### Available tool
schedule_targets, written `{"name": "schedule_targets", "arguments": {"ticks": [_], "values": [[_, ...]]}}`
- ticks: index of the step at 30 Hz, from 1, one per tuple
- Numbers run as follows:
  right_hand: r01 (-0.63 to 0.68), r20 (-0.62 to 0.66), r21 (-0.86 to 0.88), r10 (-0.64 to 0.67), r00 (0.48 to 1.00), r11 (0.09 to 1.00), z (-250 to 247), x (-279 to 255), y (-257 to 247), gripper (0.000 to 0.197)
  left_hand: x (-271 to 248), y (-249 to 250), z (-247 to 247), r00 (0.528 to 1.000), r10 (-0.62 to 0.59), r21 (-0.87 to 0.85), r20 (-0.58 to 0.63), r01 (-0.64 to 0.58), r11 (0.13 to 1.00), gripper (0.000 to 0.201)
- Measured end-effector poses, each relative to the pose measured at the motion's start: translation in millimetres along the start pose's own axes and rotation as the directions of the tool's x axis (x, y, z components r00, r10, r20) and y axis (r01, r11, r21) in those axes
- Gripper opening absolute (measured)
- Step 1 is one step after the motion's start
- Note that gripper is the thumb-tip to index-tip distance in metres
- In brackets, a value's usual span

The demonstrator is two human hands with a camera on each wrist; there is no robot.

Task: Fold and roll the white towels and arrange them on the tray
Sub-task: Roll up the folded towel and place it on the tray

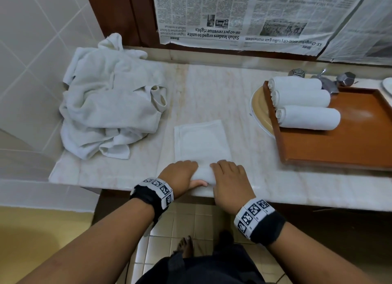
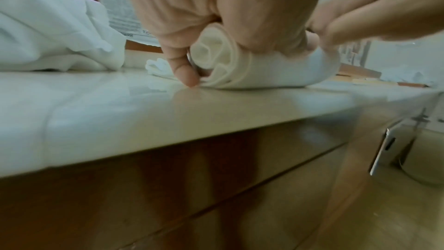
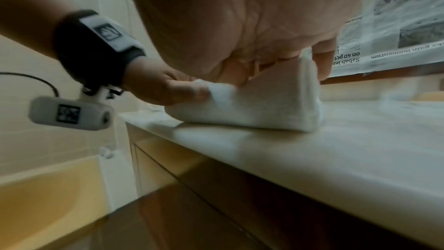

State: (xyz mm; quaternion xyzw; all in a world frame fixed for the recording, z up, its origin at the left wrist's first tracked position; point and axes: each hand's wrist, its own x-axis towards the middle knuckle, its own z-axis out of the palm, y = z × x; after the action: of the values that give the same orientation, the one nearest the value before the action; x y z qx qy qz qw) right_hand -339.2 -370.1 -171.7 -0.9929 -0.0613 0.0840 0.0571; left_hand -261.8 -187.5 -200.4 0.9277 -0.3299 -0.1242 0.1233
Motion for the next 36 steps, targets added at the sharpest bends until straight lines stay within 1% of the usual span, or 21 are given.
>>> {"name": "schedule_targets", "arguments": {"ticks": [3, 6, 8, 9, 10, 12, 13, 14, 15, 17, 19, 21, 23, 24, 25, 26, 27, 28, 30, 33, 36], "values": [[-0.037, 0.082, -0.059, 0.041, 0.996, 0.998, -0.1, -6.1, -4.8, 0.067, 2.4, -4.4, -6.7, 0.993, 0.005, -0.233, 0.119, 0.023, 0.972, 0.069], [-0.054, 0.103, -0.099, 0.064, 0.993, 0.994, -4.6, 2.2, -5.0, 0.055, 2.4, -1.0, -11.9, 0.987, -0.012, -0.342, 0.158, 0.066, 0.937, 0.057], [-0.077, 0.133, -0.096, 0.089, 0.987, 0.992, -9.7, 10.7, -5.8, 0.047, -3.1, 8.4, -11.5, 0.992, -0.054, -0.249, 0.116, 0.081, 0.965, 0.05], [-0.085, 0.149, -0.101, 0.1, 0.984, 0.991, -12.0, 15.1, -6.1, 0.044, -7.7, 11.7, -8.3, 0.999, -0.037, -0.088, 0.012, 0.038, 0.995, 0.057], [-0.093, 0.165, -0.11, 0.11, 0.98, 0.99, -14.6, 19.9, -6.2, 0.043, -12.8, 14.5, -3.5, 0.994, 0.032, 0.097, -0.107, -0.022, 0.995, 0.066], [-0.093, 0.198, -0.119, 0.115, 0.973, 0.989, -18.6, 28.8, -4.8, 0.039, -23.6, 15.7, 12.8, 0.961, 0.204, 0.333, -0.185, -0.134, 0.933, 0.078], [-0.082, 0.217, -0.125, 0.108, 0.97, 0.989, -20.0, 32.1, -4.2, 0.035, -26.6, 14.5, 19.5, 0.952, 0.232, 0.383, -0.199, -0.142, 0.913, 0.078], [-0.066, 0.232, -0.131, 0.095, 0.968, 0.989, -21.3, 34.1, -4.2, 0.034, -27.2, 12.7, 23.4, 0.947, 0.229, 0.392, -0.224, -0.127, 0.911, 0.074], [-0.054, 0.241, -0.133, 0.085, 0.967, 0.99, -21.0, 34.0, -4.4, 0.036, -25.5, 11.2, 21.7, 0.962, 0.175, 0.353, -0.209, -0.092, 0.931, 0.069], [-0.057, 0.199, -0.126, 0.082, 0.977, 0.99, -19.5, 28.6, -6.3, 0.048, -19.7, 11.2, 14.6, 0.977, 0.114, 0.284, -0.179, -0.059, 0.957, 0.068], [-0.055, 0.072, -0.124, 0.064, 0.995, 0.991, -13.1, 17.7, -9.1, 0.058, -11.3, 7.3, 2.9, 0.997, 0.031, 0.095, -0.073, -0.024, 0.995, 0.073], [-0.039, 0.043, -0.187, 0.048, 0.998, 0.982, -2.7, 5.7, -11.1, 0.074, -4.3, -1.3, -5.8, 0.998, -0.043, -0.109, 0.035, 0.047, 0.993, 0.066], [-0.052, 0.004, -0.176, 0.054, 0.999, 0.983, 7.0, -2.2, -11.7, 0.079, -3.4, -2.9, -14.7, 0.992, -0.059, -0.176, 0.108, 0.078, 0.981, 0.055], [-0.06, -0.028, -0.164, 0.056, 0.998, 0.985, 9.6, -3.6, -11.3, 0.075, -4.2, -1.5, -16.5, 0.99, -0.066, -0.144, 0.121, 0.083, 0.986, 0.053], [-0.067, -0.021, -0.155, 0.065, 0.998, 0.986, 10.3, -3.3, -11.2, 0.069, -5.7, 0.7, -16.4, 0.994, -0.066, -0.056, 0.086, 0.071, 0.996, 0.054], [-0.079, -0.004, -0.153, 0.08, 0.997, 0.985, 9.5, -1.4, -10.8, 0.064, -8.5, 4.0, -14.6, 0.999, -0.038, 0.062, -0.016, 0.039, 0.997, 0.057], [-0.092, 0.014, -0.153, 0.095, 0.995, 0.984, 7.3, 1.2, -10.4, 0.06, -11.4, 7.5, -11.4, 0.992, 0.023, 0.154, -0.126, -0.004, 0.988, 0.061], [-0.094, 0.028, -0.15, 0.099, 0.995, 0.984, 4.5, 4.6, -10.0, 0.06, -13.7, 8.7, -5.5, 0.978, 0.098, 0.211, -0.183, -0.059, 0.976, 0.067], [-0.086, 0.034, -0.122, 0.091, 0.995, 0.989, -0.8, 10.3, -8.6, 0.067, -15.9, 10.7, 4.6, 0.96, 0.203, 0.272, -0.194, -0.146, 0.951, 0.082], [-0.056, 0.06, -0.104, 0.062, 0.996, 0.993, -4.8, 14.8, -5.7, 0.067, -11.0, 15.7, 4.9, 0.987, 0.105, 0.216, -0.119, -0.078, 0.973, 0.08], [-0.076, 0.08, -0.076, 0.082, 0.993, 0.994, -9.3, 20.9, 0.8, 0.069, -2.0, 19.0, -5.5, 0.993, 0.023, 0.226, -0.114, 0.004, 0.974, 0.082]]}}
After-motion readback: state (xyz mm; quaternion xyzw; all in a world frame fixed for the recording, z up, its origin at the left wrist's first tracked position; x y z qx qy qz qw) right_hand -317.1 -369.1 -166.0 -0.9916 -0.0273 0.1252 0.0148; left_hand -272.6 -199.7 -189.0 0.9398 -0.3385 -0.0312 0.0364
